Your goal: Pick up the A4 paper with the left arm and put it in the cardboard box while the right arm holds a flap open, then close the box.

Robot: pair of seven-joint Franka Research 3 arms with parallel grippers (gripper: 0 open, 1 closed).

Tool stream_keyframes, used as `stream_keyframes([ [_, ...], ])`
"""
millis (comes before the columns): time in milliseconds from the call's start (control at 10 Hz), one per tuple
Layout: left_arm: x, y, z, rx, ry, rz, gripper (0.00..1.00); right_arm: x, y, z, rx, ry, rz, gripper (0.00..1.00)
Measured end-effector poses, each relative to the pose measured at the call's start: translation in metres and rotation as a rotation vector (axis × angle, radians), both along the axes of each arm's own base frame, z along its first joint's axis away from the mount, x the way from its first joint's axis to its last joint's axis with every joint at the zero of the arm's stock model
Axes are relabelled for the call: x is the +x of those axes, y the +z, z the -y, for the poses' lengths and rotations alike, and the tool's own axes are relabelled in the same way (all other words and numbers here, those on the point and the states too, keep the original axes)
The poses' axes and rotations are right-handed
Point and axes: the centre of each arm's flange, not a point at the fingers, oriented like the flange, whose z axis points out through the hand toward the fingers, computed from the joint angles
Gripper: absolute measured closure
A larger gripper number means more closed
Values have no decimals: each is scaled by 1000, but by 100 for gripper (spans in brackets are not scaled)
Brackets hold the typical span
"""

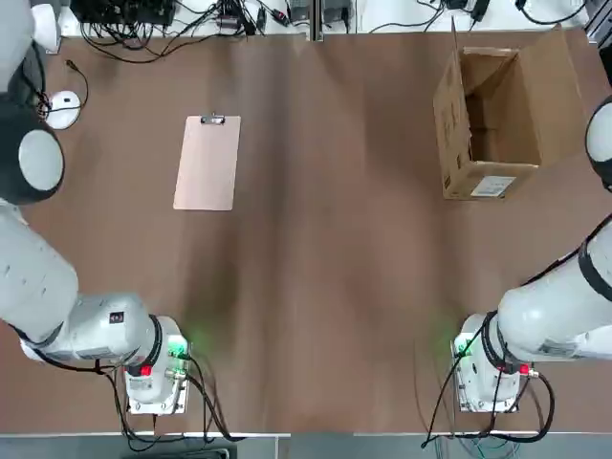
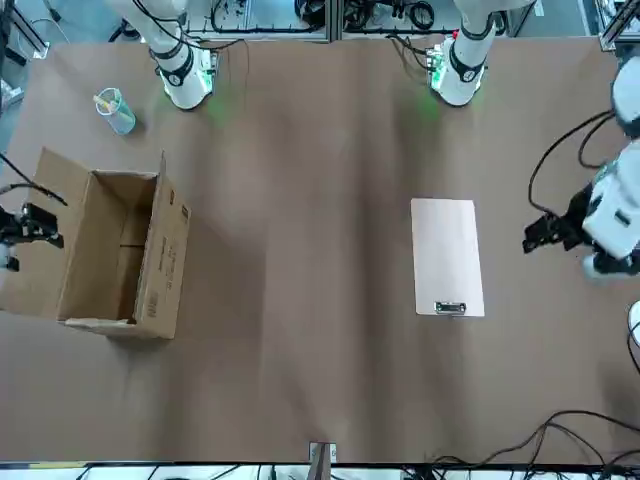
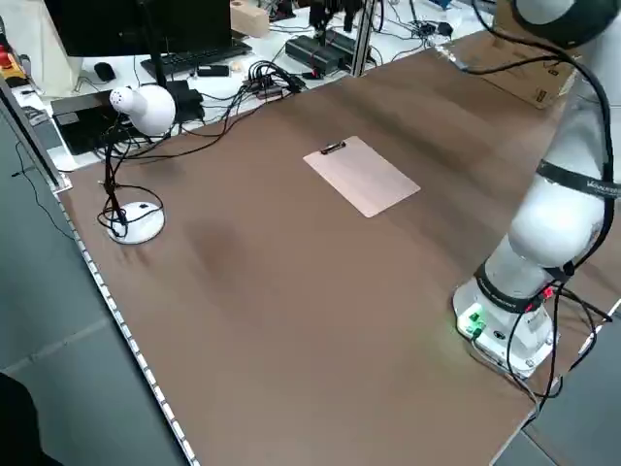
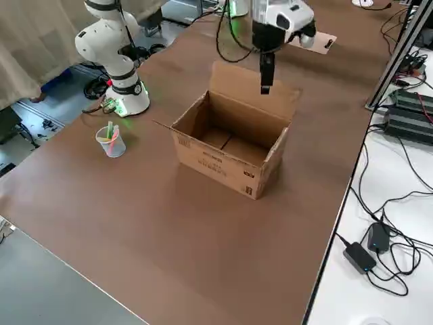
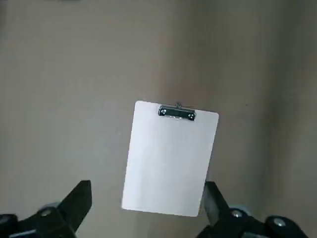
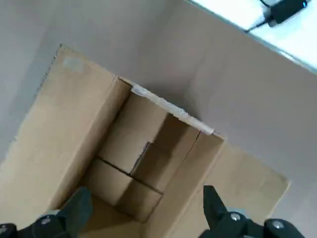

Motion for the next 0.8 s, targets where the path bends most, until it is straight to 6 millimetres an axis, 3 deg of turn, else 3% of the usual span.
stream_keyframes([
  [300, 18, -73, 5, 8, 249, -121, 0, 18, -39, 25, 10, 356, 21, 0],
  [600, 41, -137, 41, 15, 661, -122, 0, 31, -81, 53, 37, 690, 41, 0],
  [800, 50, -169, 68, 10, 910, -109, 0, 40, -98, 56, 16, 820, 68, 0],
])
